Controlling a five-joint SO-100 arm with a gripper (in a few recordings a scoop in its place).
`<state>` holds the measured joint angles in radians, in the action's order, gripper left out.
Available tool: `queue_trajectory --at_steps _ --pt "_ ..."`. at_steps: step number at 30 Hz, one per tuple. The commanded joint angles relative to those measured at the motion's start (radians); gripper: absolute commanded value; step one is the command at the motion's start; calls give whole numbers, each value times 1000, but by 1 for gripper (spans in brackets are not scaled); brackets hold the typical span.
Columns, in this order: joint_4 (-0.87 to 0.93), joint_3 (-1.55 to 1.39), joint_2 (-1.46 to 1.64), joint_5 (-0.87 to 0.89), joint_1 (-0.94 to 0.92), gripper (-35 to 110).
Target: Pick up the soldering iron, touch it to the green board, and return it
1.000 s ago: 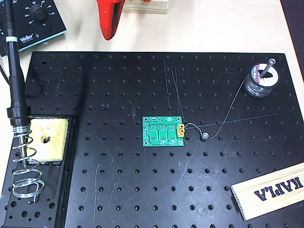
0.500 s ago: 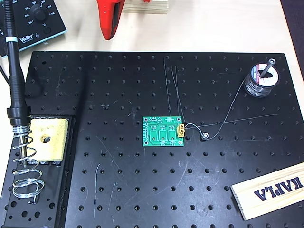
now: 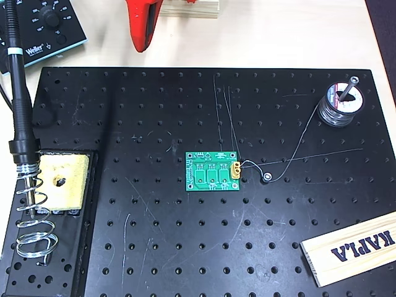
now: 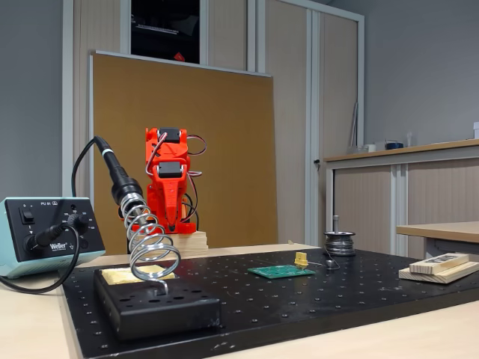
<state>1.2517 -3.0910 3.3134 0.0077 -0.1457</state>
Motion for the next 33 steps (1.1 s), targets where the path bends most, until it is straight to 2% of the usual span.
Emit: queue_trajectory --at_steps 1,21,33 --pt "-12 -11 11 -11 -9 0" --pt "-11 -9 12 -11 -26 0" --pt "32 101 21 -40 3 0"
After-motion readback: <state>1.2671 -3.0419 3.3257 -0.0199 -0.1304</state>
